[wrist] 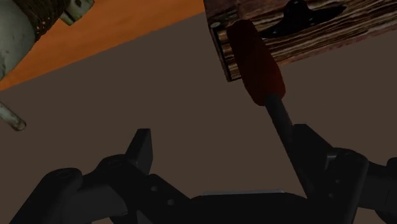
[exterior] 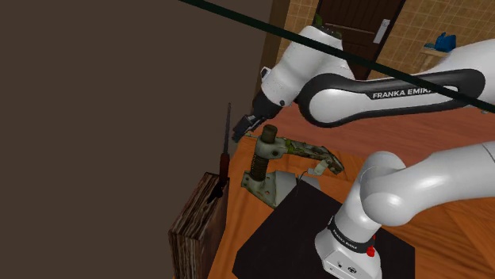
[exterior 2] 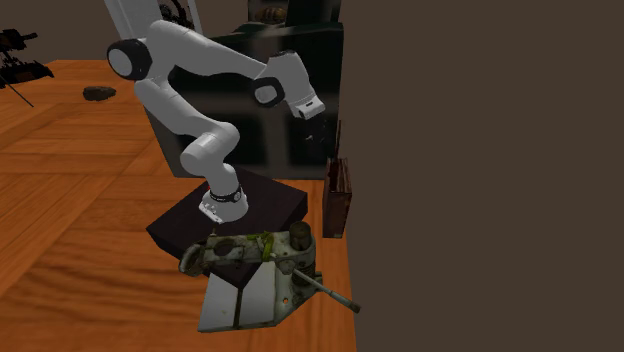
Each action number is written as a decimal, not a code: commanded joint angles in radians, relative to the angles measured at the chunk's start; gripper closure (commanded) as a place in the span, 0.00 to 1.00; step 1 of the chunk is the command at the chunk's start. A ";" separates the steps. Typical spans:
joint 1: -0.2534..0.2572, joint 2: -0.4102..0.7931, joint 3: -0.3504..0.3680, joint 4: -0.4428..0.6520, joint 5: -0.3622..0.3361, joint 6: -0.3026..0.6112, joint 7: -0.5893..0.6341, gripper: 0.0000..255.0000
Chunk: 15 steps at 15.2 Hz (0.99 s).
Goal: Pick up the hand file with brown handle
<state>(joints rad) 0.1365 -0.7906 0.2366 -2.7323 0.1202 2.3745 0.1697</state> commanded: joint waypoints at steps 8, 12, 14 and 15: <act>0.004 0.130 0.152 -0.099 -0.023 0.315 0.070 0.00; -0.006 0.167 0.171 -0.127 -0.026 0.380 0.082 0.00; -0.006 0.166 0.171 -0.127 -0.026 0.379 0.083 1.00; -0.006 0.167 0.172 -0.126 -0.026 0.380 0.083 1.00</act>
<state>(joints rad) 0.1307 -0.6253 0.4077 -2.8582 0.0944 2.7522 0.2523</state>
